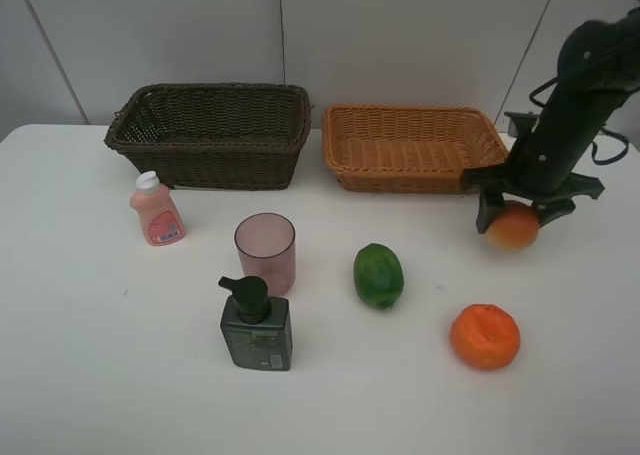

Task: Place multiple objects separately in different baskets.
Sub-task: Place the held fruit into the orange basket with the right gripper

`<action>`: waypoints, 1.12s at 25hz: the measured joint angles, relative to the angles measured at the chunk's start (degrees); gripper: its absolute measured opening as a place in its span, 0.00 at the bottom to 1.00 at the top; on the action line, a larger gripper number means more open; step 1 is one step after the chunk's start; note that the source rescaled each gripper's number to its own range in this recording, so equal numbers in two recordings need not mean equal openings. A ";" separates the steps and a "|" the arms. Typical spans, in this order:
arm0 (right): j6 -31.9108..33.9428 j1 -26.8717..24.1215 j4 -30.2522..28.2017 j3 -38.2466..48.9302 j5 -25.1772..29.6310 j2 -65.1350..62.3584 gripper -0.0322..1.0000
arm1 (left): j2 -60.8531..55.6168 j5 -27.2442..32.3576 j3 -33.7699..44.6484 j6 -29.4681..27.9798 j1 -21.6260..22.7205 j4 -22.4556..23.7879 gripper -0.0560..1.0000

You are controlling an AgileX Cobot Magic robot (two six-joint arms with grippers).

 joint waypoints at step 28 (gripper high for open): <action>-2.61 6.22 -3.04 -46.92 2.78 28.28 0.27 | 0.00 -0.13 0.00 0.00 0.00 0.00 0.90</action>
